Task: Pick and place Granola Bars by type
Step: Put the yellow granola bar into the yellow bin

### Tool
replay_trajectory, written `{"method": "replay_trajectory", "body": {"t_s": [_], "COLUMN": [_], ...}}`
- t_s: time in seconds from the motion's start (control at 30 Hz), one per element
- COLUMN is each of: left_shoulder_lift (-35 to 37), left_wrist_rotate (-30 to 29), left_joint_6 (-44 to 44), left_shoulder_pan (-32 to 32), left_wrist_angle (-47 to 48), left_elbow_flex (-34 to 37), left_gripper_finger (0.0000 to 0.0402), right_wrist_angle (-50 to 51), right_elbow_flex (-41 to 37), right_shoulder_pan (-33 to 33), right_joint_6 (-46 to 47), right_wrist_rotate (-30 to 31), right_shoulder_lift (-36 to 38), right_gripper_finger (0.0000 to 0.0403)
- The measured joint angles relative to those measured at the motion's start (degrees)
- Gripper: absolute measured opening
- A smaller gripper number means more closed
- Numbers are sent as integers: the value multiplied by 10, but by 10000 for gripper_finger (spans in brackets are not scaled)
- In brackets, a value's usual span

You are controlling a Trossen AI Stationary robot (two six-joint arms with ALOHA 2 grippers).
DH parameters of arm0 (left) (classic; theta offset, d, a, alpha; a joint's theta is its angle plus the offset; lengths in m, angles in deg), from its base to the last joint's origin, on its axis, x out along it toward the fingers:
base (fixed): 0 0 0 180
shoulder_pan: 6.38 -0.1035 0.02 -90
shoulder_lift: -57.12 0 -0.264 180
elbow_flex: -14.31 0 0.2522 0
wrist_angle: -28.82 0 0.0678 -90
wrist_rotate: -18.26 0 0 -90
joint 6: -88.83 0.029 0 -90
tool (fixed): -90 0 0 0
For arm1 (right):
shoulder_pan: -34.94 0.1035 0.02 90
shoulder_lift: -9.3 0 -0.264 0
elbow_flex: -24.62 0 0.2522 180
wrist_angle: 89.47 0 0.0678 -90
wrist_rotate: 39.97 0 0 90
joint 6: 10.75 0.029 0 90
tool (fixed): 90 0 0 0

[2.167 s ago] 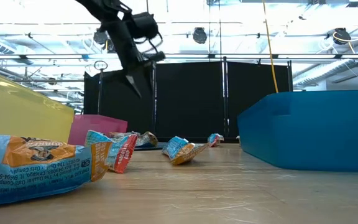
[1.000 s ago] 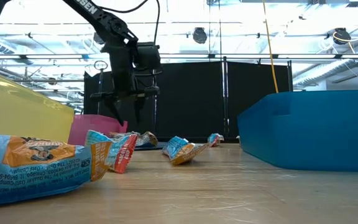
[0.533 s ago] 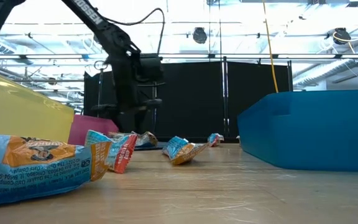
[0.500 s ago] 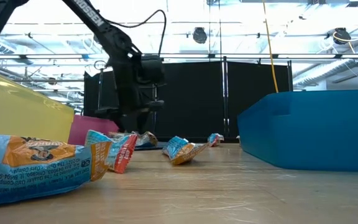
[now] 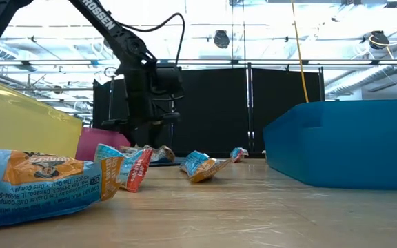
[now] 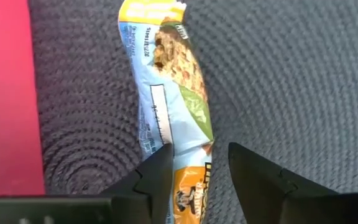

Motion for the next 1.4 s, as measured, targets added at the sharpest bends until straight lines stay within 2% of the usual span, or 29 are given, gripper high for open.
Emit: {"method": "replay_trajectory", "body": {"t_s": [0.23, 0.43, 0.63, 1.07, 1.4], "left_shoulder_lift": [0, 1, 2, 5, 5], "left_wrist_rotate": [8, 6, 0, -6, -50], "left_joint_6": [41, 48, 60, 65, 120], "left_shoulder_pan": [3, 15, 30, 54, 62], "left_wrist_angle": [14, 33, 38, 50, 152], "left_elbow_flex": [0, -1, -1, -12, -154], "left_gripper_finger": [100, 70, 8, 2, 1], "right_wrist_angle": [0, 0, 0, 0, 0], "right_elbow_flex": [0, 0, 0, 0, 0], "right_shoulder_pan": [0, 0, 0, 0, 0], "right_joint_6": [-2, -13, -24, -29, -46], "right_wrist_rotate": [0, 0, 0, 0, 0], "right_shoulder_lift": [0, 0, 0, 0, 0], "right_gripper_finger": [160, 160, 160, 160, 160]}}
